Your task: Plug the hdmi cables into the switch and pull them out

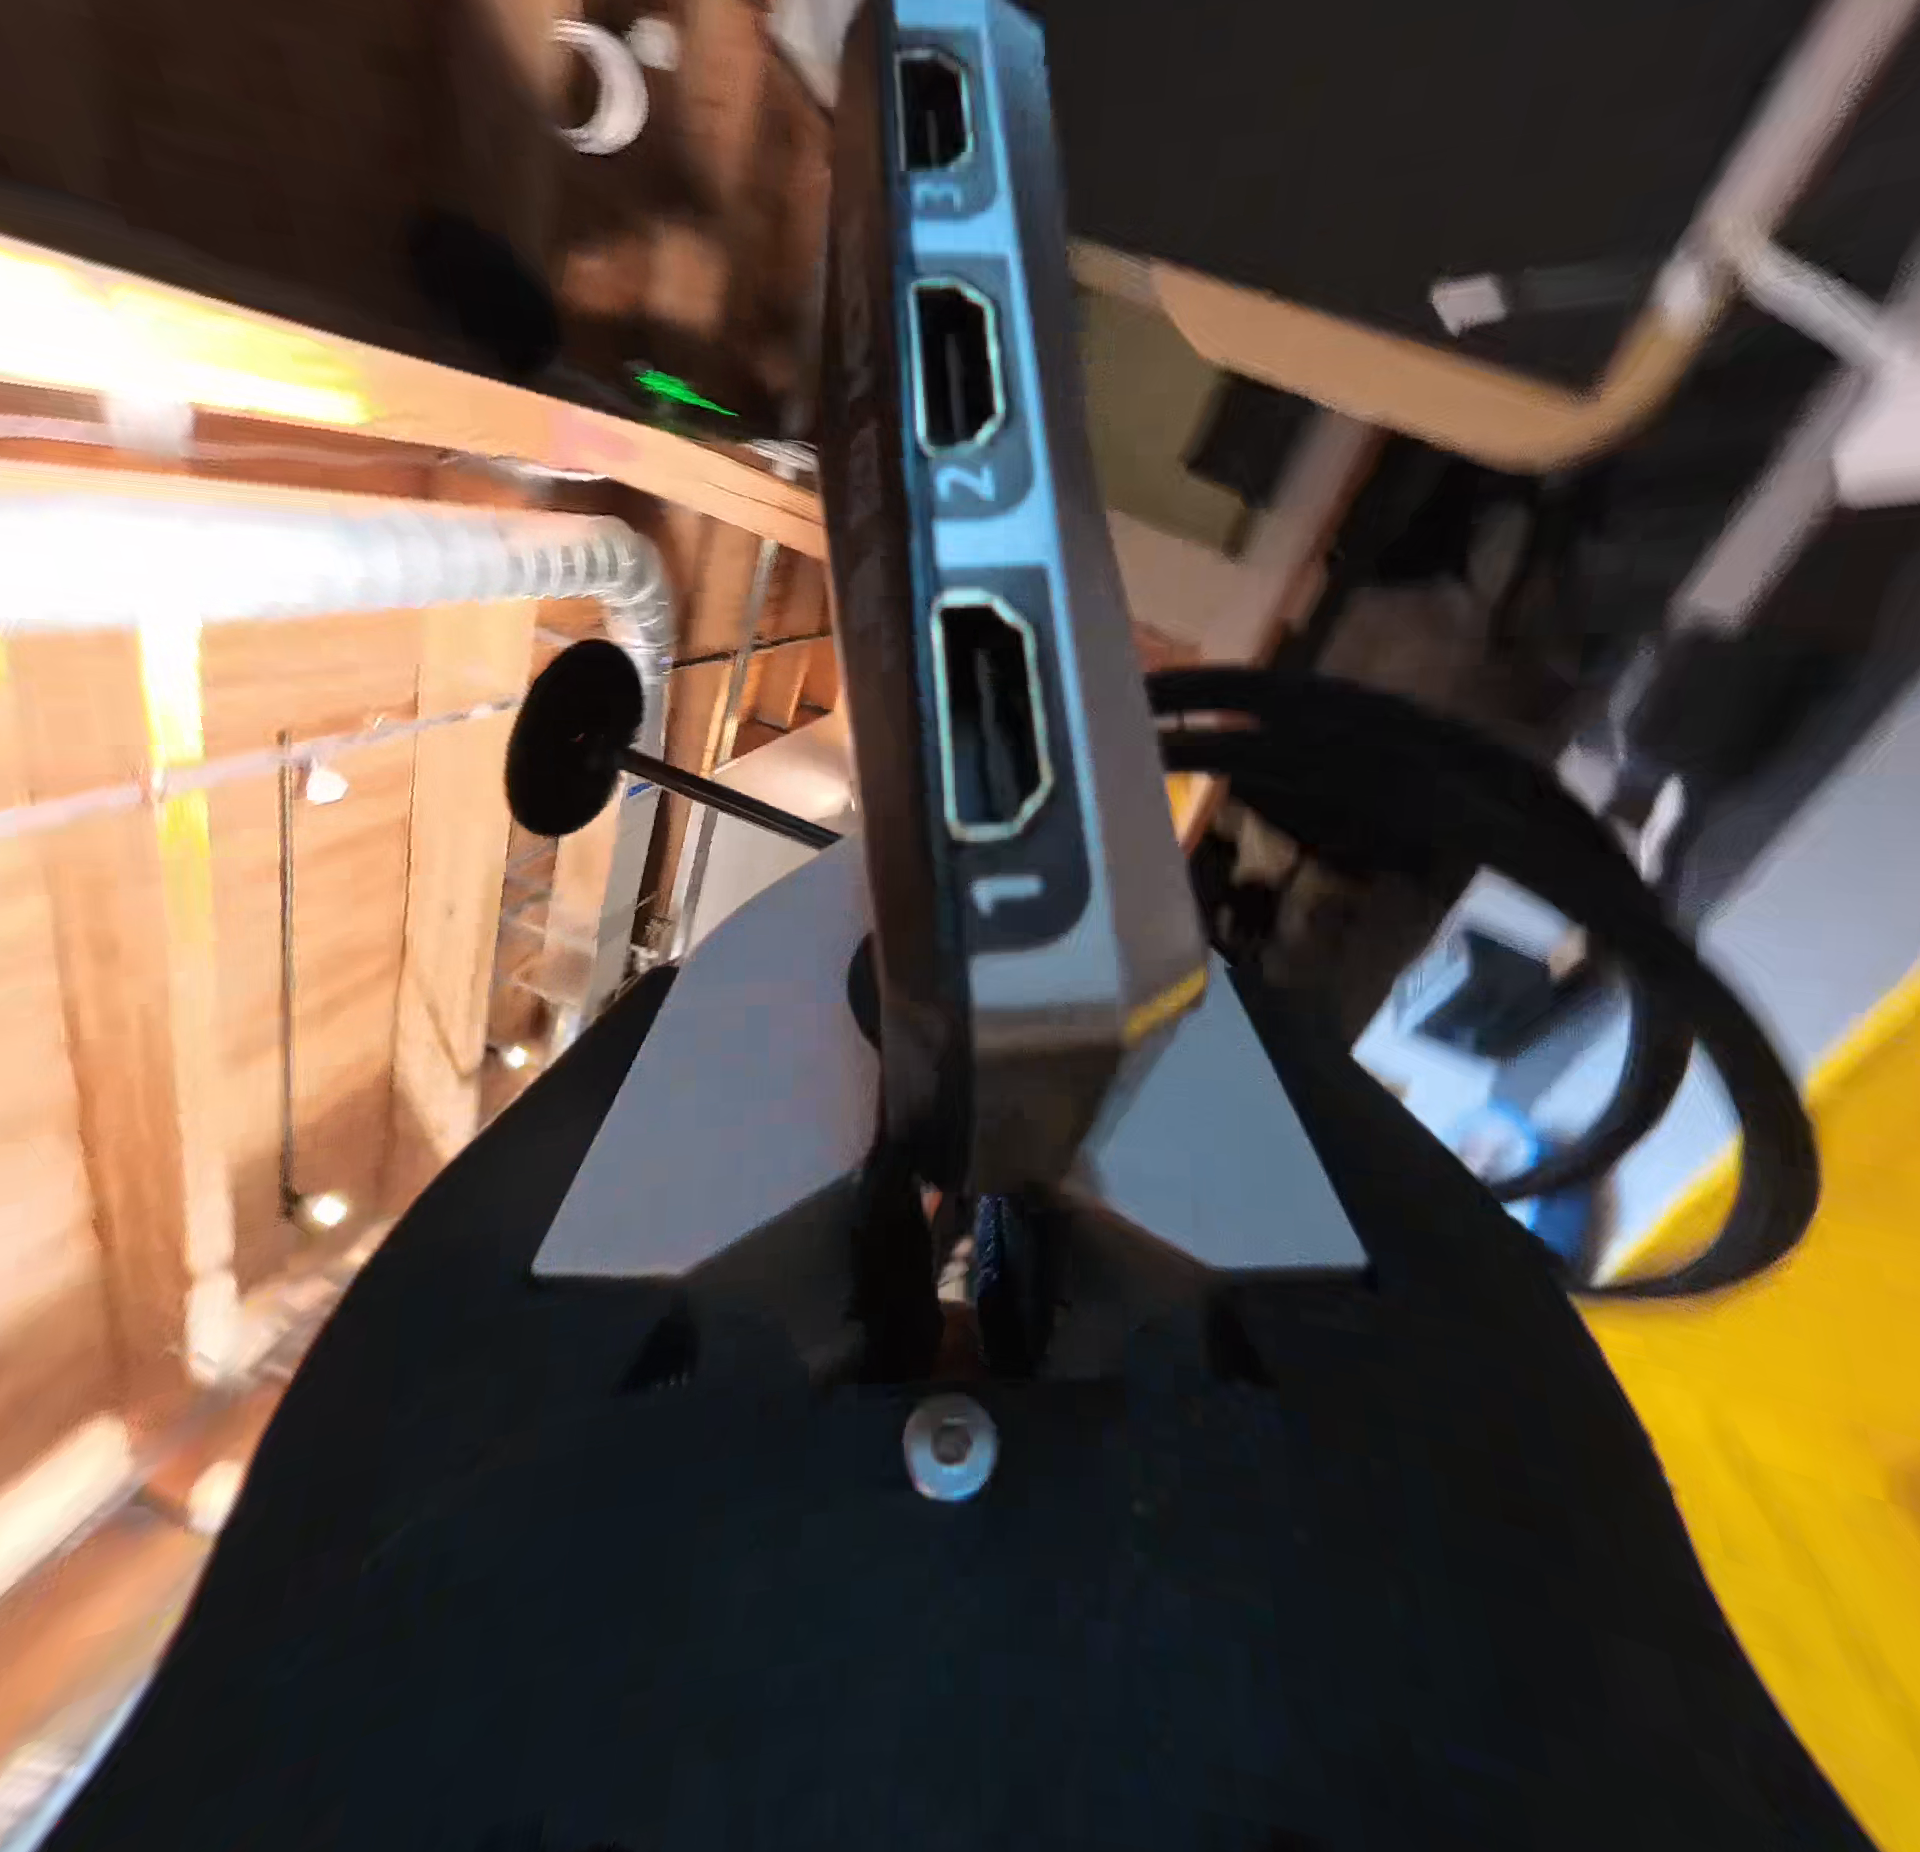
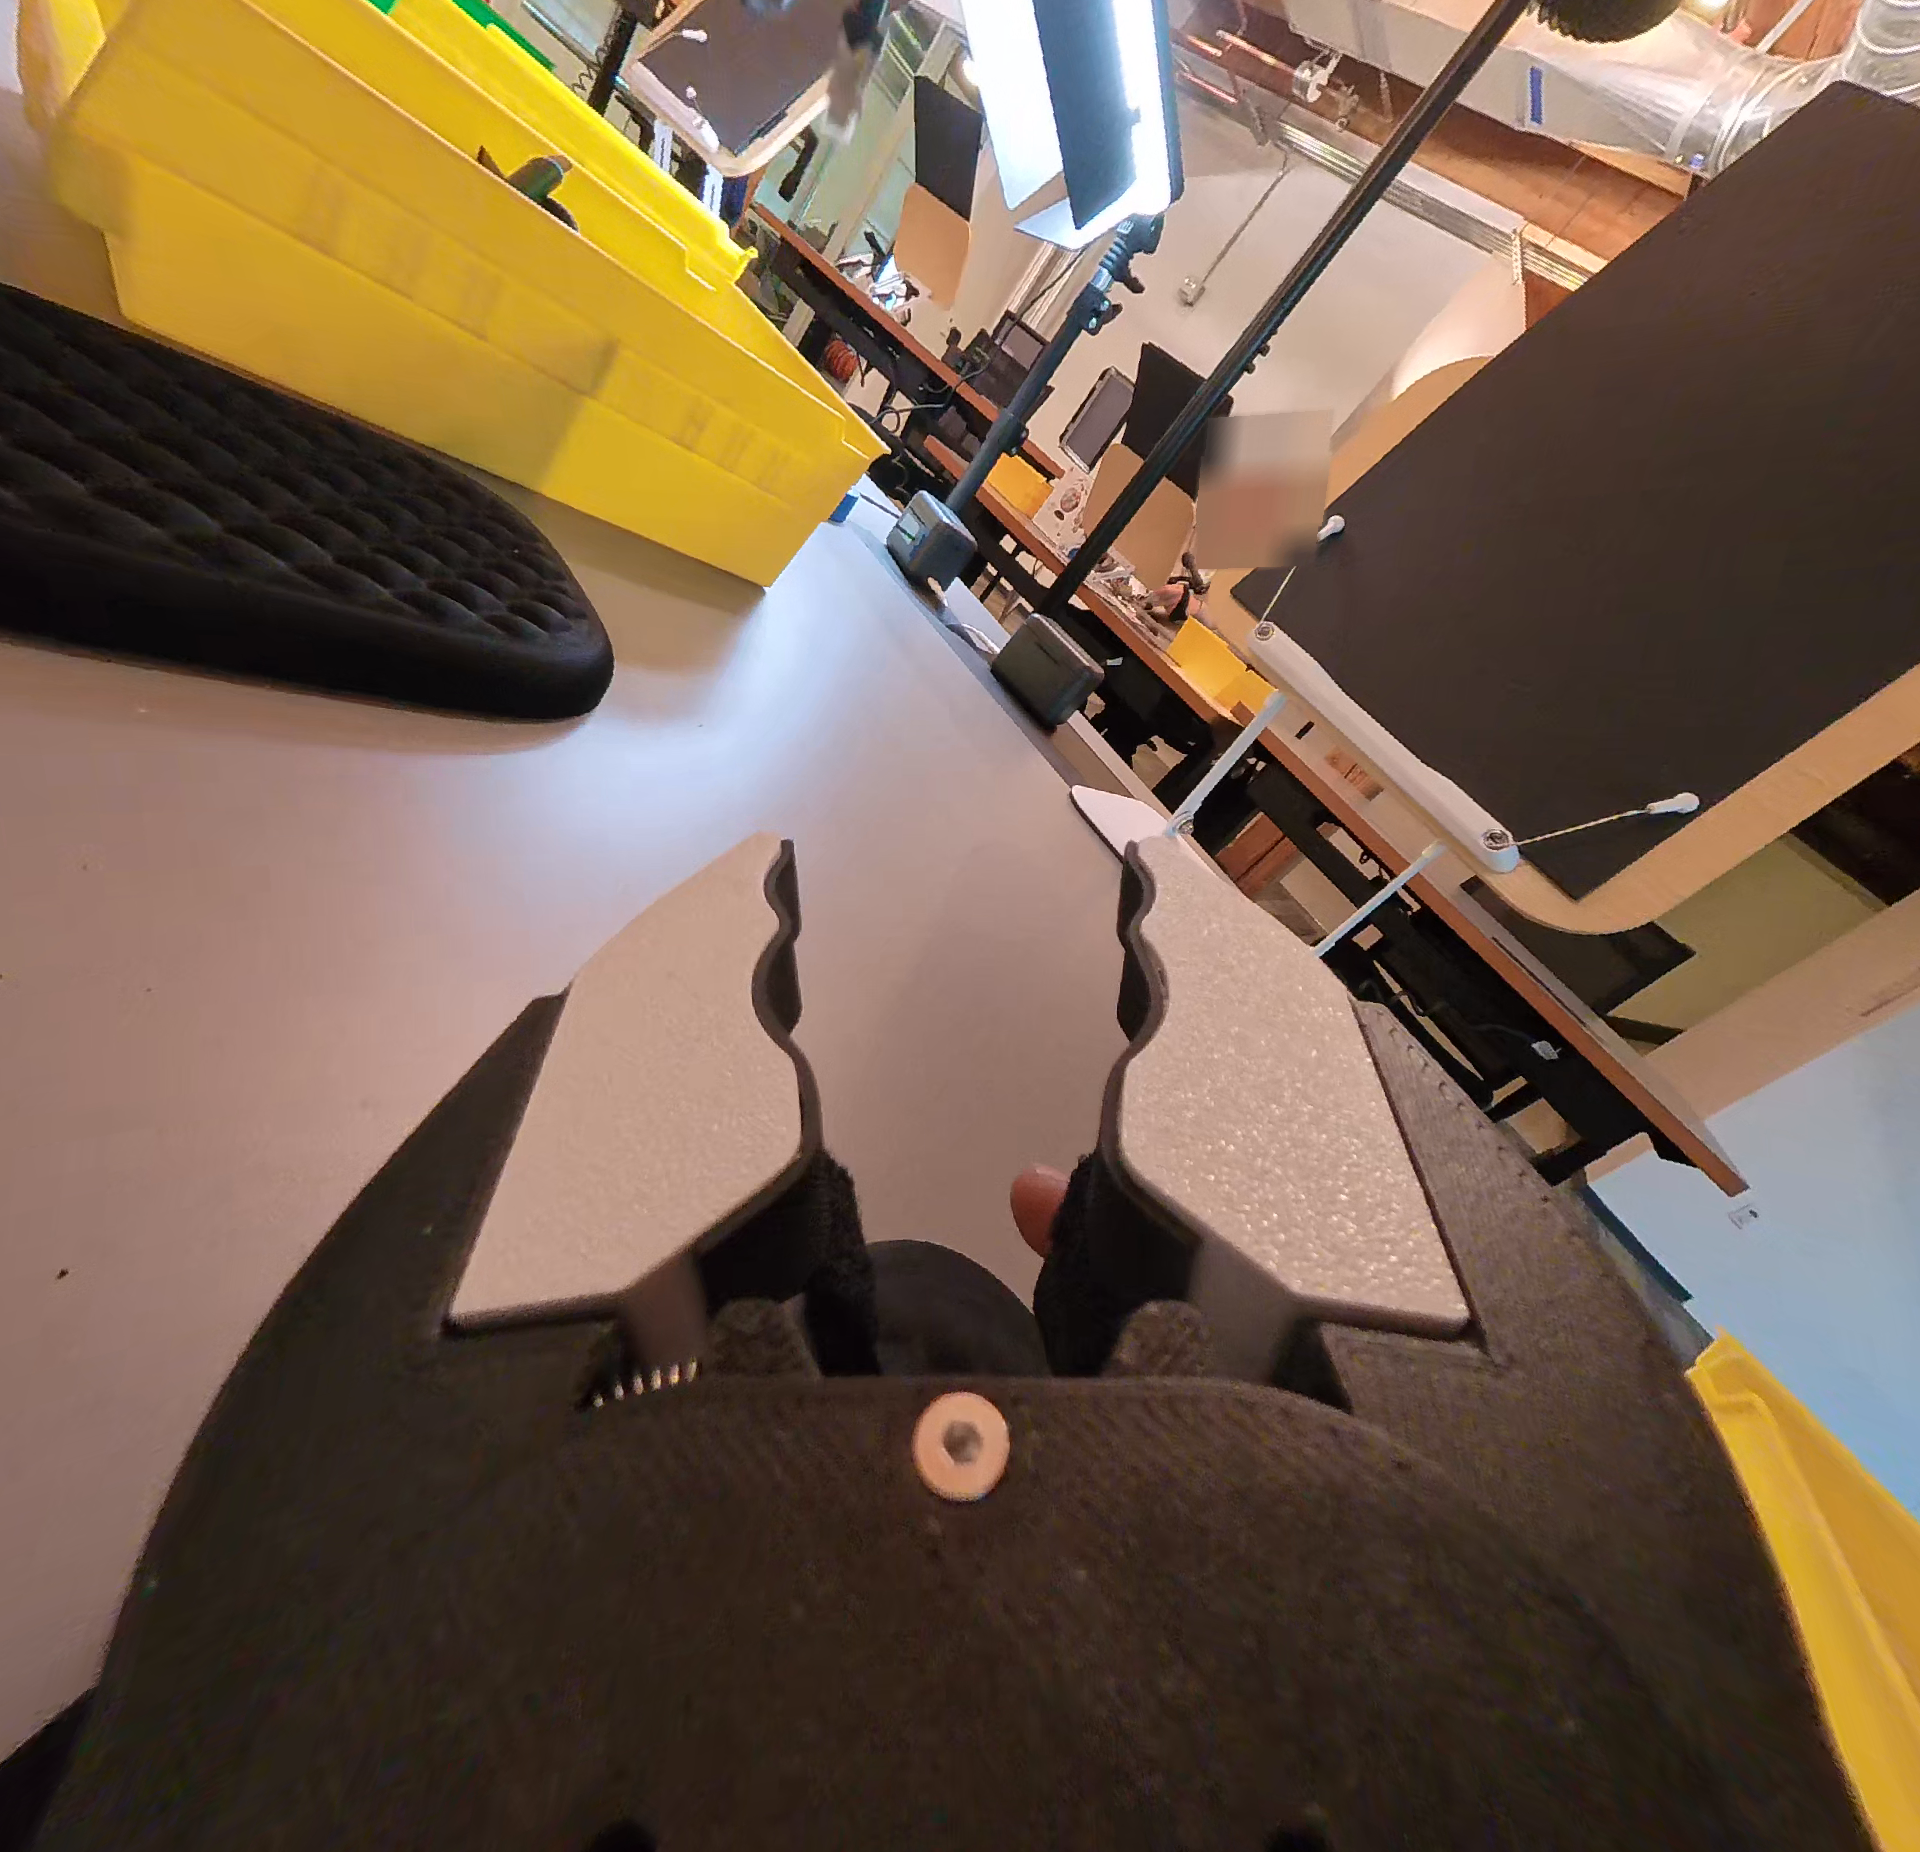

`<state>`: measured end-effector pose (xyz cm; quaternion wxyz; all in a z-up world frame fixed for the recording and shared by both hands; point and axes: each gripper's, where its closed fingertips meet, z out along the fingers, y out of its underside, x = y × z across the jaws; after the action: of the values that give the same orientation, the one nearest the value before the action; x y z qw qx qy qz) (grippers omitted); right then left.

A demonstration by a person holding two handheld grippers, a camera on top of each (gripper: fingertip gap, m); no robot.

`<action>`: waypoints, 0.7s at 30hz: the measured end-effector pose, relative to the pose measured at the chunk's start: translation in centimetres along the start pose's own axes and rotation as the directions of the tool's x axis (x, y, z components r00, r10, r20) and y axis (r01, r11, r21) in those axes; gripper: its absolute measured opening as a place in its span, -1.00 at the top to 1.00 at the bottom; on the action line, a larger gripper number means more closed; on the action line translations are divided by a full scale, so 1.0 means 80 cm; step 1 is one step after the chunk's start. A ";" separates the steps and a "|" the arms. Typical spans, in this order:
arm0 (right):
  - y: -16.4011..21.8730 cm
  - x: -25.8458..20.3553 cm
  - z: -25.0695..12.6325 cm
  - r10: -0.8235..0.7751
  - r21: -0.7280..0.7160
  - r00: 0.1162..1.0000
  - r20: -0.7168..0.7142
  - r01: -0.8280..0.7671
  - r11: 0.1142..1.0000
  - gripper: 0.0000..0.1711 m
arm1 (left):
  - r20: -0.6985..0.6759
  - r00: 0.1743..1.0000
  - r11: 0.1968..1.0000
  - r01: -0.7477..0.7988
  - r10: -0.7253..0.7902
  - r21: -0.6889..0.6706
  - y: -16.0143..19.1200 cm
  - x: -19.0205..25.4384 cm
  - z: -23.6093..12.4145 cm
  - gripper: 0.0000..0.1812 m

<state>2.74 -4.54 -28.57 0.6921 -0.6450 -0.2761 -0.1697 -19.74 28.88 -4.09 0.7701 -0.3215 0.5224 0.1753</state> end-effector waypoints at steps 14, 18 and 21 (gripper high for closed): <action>-0.012 0.018 -0.011 0.075 0.079 0.995 -0.062 -0.070 0.994 0.31 | -0.613 0.039 0.003 0.998 -0.789 0.059 -0.279 0.165 -0.113 0.84; -0.030 0.055 -0.034 0.246 0.235 0.956 -0.161 -0.205 0.950 0.32 | -0.654 -0.169 -0.087 0.984 -0.738 -0.156 -0.314 0.236 -0.118 0.85; -0.053 0.076 -0.055 0.352 0.372 0.920 -0.172 -0.270 0.888 0.34 | -0.605 -0.155 -0.075 0.985 -0.781 -0.156 -0.319 0.256 -0.120 0.85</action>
<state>5.75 -8.58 -21.62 0.8390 -0.5268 -0.1100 -0.0803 -2.90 2.36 -17.28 0.5210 -0.4750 0.3406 -0.6221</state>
